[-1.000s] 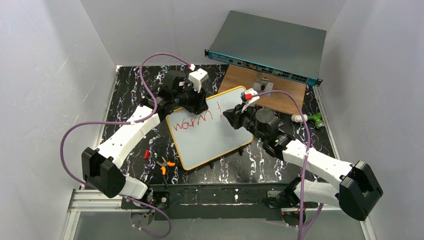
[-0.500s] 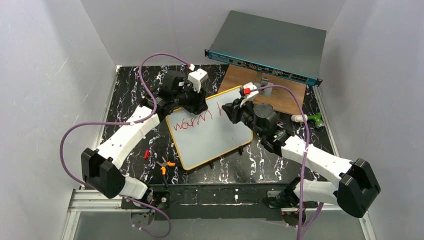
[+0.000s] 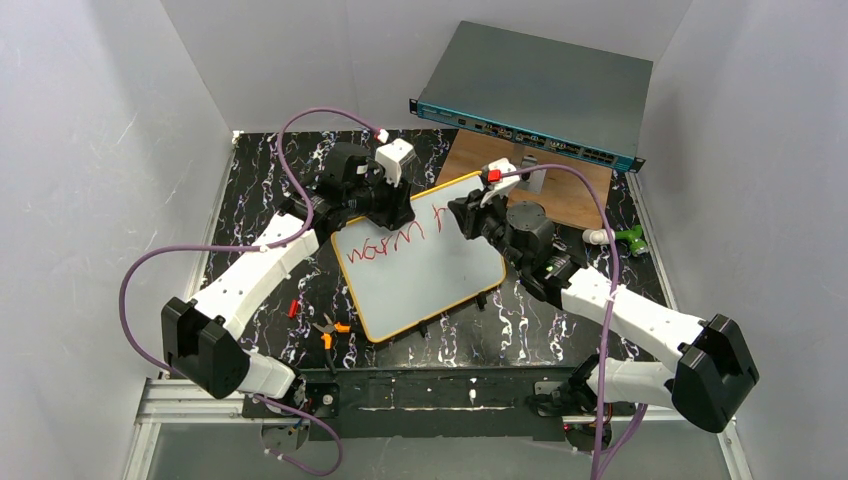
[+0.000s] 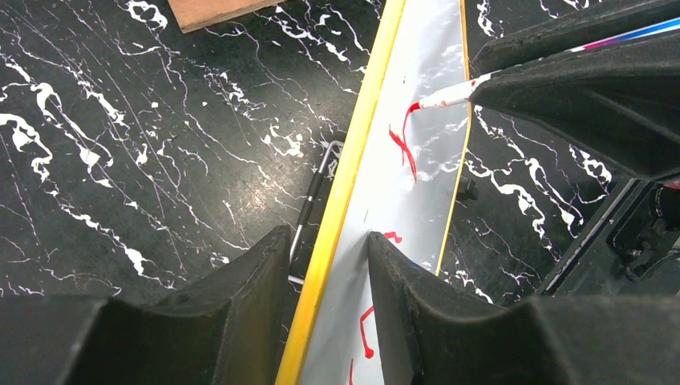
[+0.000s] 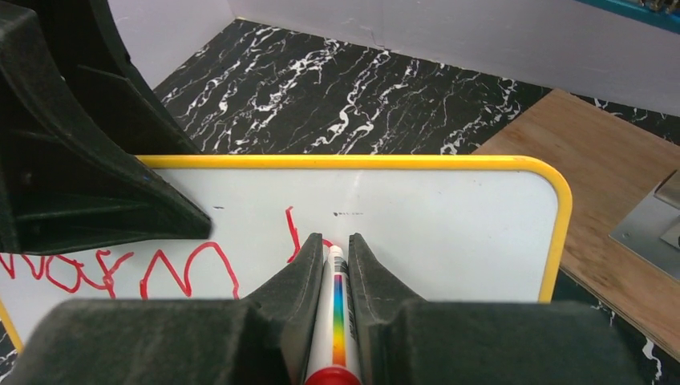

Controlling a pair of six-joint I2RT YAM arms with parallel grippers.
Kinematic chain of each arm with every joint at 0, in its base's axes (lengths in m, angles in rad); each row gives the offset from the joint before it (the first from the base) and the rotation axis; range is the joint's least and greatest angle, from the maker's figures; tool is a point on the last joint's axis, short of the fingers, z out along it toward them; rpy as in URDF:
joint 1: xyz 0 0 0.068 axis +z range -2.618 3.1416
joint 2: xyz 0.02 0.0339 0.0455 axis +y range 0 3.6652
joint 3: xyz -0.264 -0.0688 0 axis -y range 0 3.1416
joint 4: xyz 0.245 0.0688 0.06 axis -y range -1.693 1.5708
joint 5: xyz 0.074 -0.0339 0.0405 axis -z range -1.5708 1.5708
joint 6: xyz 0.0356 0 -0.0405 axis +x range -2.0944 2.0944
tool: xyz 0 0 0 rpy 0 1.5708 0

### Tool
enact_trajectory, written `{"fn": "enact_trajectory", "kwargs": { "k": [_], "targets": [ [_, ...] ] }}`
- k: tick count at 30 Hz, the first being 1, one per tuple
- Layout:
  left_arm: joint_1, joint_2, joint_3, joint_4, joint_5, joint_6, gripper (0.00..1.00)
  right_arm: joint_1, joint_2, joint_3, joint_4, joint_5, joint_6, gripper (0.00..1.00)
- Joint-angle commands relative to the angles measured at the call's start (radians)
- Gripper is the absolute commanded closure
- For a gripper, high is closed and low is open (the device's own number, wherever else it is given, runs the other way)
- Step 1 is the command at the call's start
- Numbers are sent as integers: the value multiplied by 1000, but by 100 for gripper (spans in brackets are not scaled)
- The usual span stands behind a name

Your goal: Write a sentence on the whiteboard

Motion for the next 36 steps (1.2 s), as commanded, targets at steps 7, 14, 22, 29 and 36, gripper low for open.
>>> {"fn": "enact_trajectory", "kwargs": {
  "k": [7,14,22,29,36],
  "targets": [
    [1,-77,0,58,13,10,100,7,-43,-47,-41,29,15,99],
    [1,-76,-6,67,14,7,100,25,-67,-66,-83,20,28,99],
    [1,-80,-15,69,13,8,100,38,-98,-25,-122,23,20,99],
    [1,-91,-25,71,12,13,100,44,-134,37,-138,31,3,99],
    [1,-96,-33,78,23,7,100,42,-142,20,-114,108,-59,99]
  ]
}}
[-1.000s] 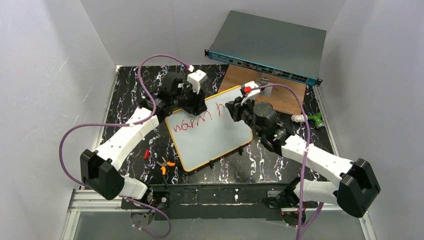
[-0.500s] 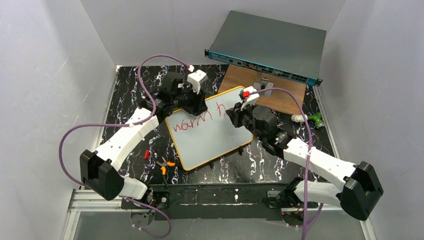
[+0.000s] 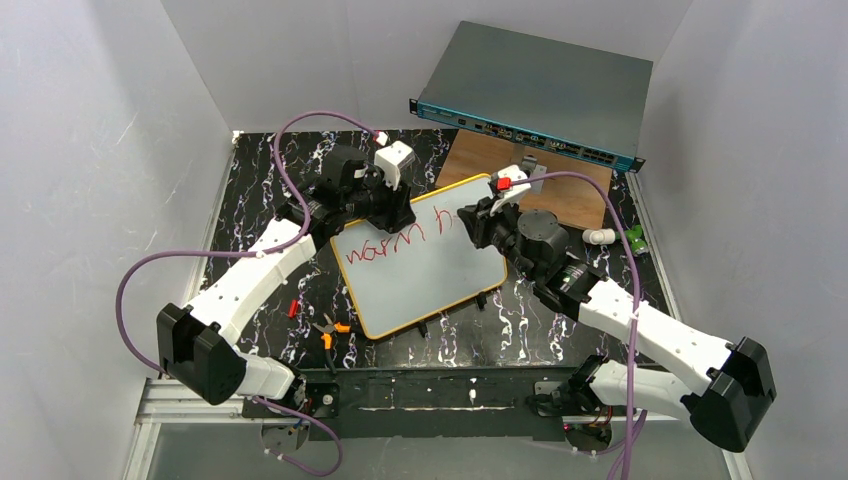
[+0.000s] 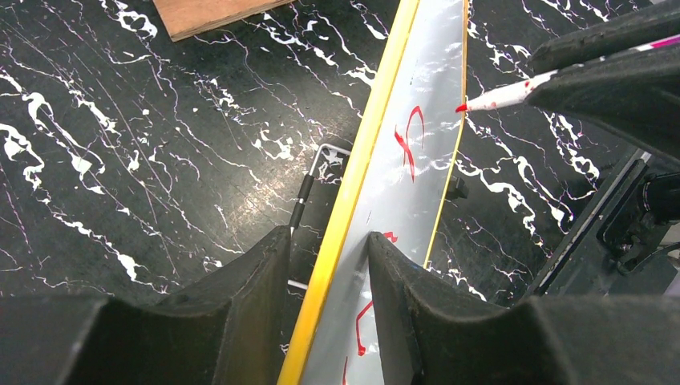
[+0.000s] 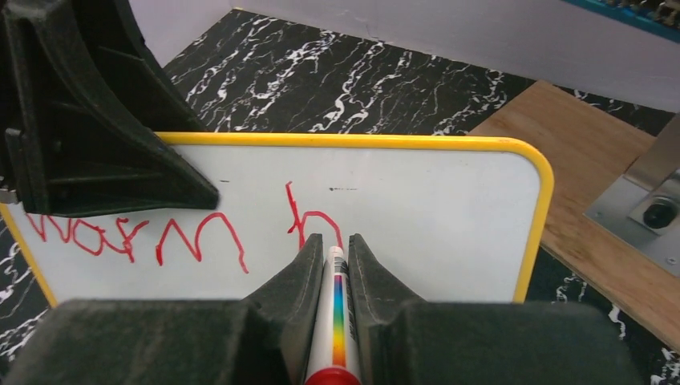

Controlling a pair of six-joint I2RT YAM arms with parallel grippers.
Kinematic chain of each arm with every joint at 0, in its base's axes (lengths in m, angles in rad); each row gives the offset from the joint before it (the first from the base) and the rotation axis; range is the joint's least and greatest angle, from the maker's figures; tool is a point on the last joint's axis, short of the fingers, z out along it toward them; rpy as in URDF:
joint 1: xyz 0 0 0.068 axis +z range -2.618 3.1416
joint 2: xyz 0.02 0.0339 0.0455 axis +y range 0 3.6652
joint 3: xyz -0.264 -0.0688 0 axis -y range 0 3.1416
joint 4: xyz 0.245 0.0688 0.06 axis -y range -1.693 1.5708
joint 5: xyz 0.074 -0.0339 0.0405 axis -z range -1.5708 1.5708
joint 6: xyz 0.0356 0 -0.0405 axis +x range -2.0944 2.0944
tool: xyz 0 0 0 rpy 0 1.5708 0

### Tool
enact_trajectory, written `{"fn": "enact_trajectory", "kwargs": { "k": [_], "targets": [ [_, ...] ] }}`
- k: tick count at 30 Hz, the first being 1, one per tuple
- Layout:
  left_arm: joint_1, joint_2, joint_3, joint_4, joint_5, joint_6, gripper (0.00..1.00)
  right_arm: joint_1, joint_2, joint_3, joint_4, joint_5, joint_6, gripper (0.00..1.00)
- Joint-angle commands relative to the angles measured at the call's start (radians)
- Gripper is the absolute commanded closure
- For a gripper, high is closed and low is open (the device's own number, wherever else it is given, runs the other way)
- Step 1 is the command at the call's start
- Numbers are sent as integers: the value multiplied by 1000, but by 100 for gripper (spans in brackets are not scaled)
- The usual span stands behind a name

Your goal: Write a sentence on the whiteboard

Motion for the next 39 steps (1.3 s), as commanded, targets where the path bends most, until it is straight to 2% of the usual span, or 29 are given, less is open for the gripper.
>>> {"fn": "enact_trajectory", "kwargs": {
  "k": [1,12,21,39],
  "targets": [
    [1,-62,-1,53,5,8,100,2,-10,27,38,72,-56,99],
    [1,-58,4,44,6,9,100,-55,19,29,68,49,-48,99],
    [1,-47,17,42,8,8,100,-118,-26,-51,178,-69,11,99],
    [1,-32,33,45,10,12,100,-126,-54,-109,222,-107,69,99]
  ]
}}
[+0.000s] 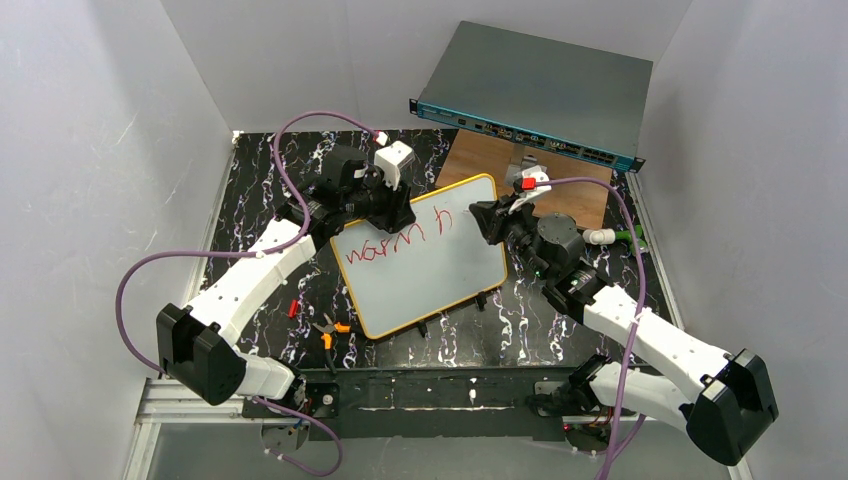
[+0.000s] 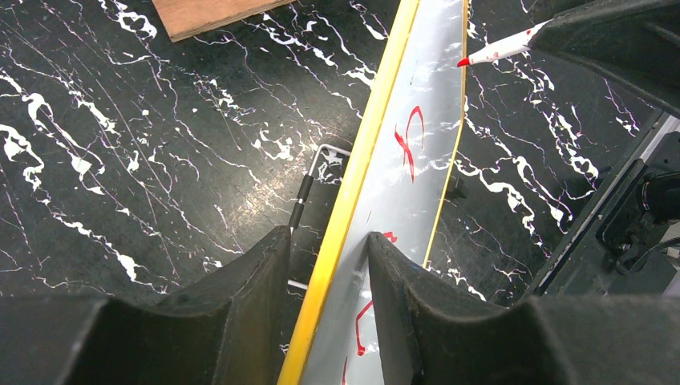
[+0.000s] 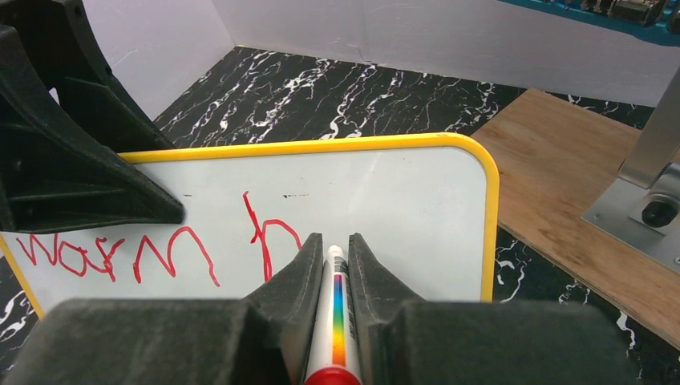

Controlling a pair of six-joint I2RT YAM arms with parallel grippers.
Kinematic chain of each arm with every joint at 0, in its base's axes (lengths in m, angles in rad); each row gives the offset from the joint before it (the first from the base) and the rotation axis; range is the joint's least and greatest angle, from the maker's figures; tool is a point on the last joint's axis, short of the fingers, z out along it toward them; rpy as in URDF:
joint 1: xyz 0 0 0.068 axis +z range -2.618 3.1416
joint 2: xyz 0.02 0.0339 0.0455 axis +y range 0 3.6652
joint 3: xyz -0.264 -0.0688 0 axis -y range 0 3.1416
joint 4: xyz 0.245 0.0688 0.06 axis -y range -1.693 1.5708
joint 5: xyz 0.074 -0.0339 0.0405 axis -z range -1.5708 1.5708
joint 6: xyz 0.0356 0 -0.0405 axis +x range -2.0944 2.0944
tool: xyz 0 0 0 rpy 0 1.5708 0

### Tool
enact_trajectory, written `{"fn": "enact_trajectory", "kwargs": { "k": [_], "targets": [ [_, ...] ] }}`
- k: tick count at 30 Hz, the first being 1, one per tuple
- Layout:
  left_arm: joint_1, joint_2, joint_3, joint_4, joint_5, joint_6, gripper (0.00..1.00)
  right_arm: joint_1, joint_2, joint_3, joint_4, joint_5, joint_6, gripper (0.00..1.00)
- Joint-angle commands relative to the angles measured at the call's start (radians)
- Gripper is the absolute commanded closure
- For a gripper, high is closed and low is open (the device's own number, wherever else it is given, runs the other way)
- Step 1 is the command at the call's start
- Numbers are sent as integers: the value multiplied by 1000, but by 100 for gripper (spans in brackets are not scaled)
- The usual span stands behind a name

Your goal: Write a sentence on the whiteboard

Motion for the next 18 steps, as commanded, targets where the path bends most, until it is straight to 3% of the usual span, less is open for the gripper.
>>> {"fn": "enact_trajectory", "kwargs": {
  "k": [1,18],
  "targets": [
    [1,-30,34,45,7,13,100,-3,-8,5,73,-17,20,99],
    [1,-18,47,35,4,15,100,-2,22,7,86,-20,11,99]
  ]
}}
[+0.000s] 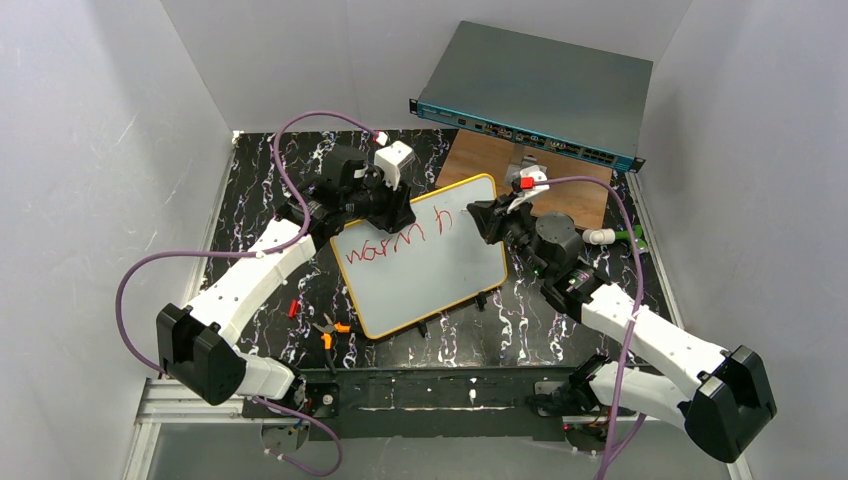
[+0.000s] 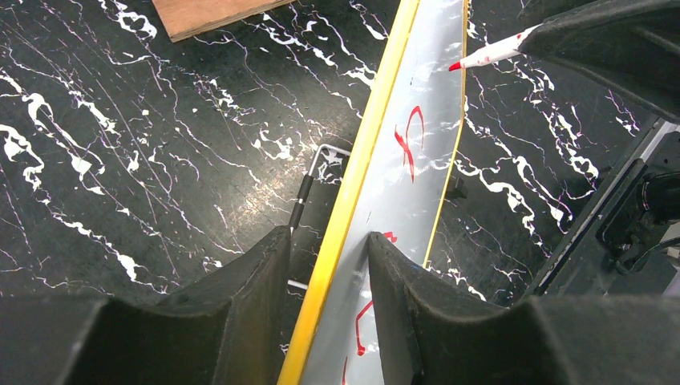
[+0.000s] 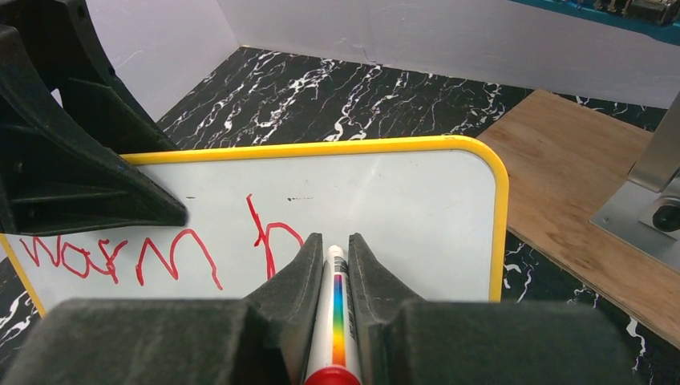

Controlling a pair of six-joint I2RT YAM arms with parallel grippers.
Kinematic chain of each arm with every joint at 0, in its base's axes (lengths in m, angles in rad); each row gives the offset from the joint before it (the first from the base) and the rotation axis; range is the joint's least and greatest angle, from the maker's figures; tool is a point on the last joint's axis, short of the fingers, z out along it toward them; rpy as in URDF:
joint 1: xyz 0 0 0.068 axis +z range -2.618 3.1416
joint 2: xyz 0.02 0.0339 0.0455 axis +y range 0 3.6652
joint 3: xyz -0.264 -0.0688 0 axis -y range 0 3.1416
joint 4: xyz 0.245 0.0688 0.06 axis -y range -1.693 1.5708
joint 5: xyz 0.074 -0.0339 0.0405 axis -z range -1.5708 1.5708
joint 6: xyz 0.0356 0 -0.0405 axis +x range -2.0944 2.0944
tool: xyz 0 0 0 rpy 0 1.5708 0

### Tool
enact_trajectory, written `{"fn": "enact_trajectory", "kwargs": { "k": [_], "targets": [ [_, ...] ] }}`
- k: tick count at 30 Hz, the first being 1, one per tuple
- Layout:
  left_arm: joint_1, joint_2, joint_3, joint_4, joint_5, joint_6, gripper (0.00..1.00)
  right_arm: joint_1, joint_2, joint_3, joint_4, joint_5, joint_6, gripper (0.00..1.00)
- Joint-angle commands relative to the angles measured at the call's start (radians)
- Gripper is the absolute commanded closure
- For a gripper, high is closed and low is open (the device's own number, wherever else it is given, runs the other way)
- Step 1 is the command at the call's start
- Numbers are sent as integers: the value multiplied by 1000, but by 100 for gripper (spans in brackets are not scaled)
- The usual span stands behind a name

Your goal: Write a sentence on the whiteboard

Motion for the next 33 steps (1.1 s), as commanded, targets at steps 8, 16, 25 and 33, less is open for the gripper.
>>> {"fn": "enact_trajectory", "kwargs": {
  "k": [8,16,25,33],
  "targets": [
    [1,-14,48,34,2,16,100,-3,21,12,70,-9,-2,99],
    [1,-13,50,36,2,18,100,-3,28,18,74,-27,2,99],
    [1,-20,45,37,1,18,100,7,25,13,72,-70,18,99],
    [1,-24,40,41,1,18,100,15,68,20,75,-72,26,99]
  ]
}}
